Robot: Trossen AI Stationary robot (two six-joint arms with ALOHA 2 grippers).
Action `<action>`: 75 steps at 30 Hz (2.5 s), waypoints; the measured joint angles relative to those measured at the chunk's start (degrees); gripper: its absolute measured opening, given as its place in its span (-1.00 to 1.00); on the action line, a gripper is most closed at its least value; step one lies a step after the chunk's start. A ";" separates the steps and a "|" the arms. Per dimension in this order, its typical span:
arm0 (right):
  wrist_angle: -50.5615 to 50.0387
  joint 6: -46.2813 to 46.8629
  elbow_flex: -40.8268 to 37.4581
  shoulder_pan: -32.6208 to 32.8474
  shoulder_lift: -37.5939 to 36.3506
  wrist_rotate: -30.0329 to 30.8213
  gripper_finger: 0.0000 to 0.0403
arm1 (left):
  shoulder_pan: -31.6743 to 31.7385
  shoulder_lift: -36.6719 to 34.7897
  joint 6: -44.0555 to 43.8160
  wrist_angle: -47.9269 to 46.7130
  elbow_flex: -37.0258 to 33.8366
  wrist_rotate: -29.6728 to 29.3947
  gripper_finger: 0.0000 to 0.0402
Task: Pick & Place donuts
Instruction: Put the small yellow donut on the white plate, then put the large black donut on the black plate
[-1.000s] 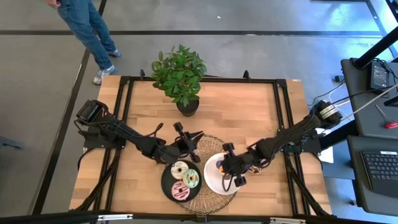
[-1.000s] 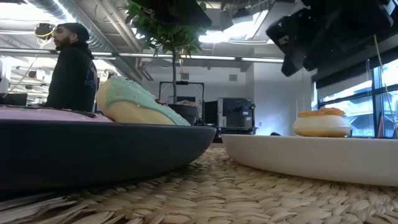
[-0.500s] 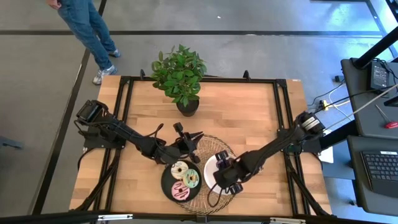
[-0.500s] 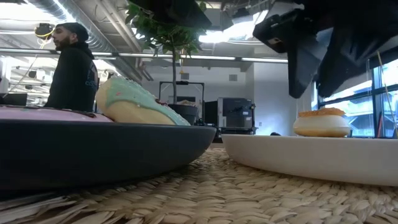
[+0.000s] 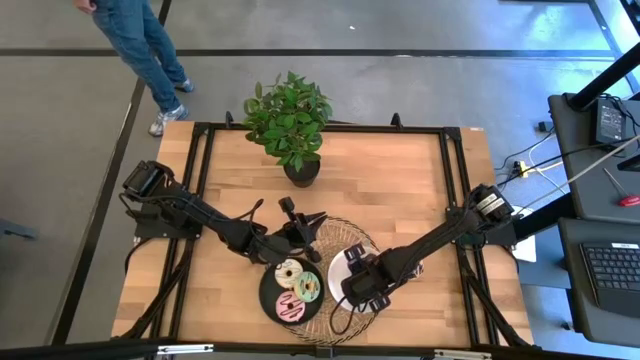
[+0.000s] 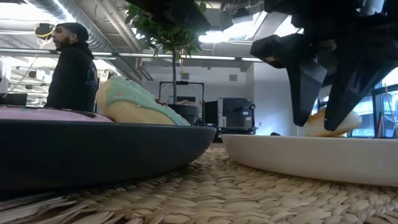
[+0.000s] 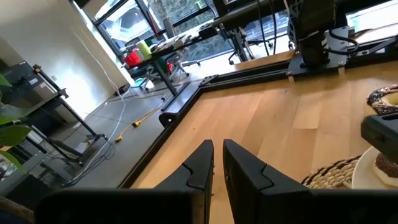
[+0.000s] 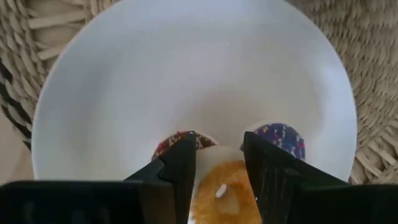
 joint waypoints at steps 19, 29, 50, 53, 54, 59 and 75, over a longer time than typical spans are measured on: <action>-4.38 5.26 -0.07 3.39 -8.18 7.44 -0.32 | 0.00 0.00 0.02 -0.36 0.00 -0.04 -0.84; -26.07 40.33 -0.14 11.03 -11.28 9.34 -0.32 | 0.00 0.00 0.00 -0.36 0.00 0.04 -0.84; -12.24 82.99 -36.40 12.17 -33.05 3.85 -0.32 | -0.02 0.00 -1.51 -0.34 -0.04 4.42 -0.84; -11.52 86.36 -39.07 11.83 -33.27 1.99 -0.32 | 0.00 0.00 -1.51 -0.34 -0.04 4.44 -0.84; -11.21 86.98 -39.63 11.82 -33.23 0.79 -0.32 | 0.00 0.00 -1.51 -0.35 -0.04 4.44 -0.84; -10.31 86.69 -39.54 11.85 -33.24 -0.55 -0.32 | 0.00 0.00 -1.41 -0.35 -0.04 4.43 -0.84; -3.54 85.78 -40.56 11.74 -33.22 1.95 -0.32 | 0.46 0.00 -1.52 -0.36 -0.04 4.46 -0.84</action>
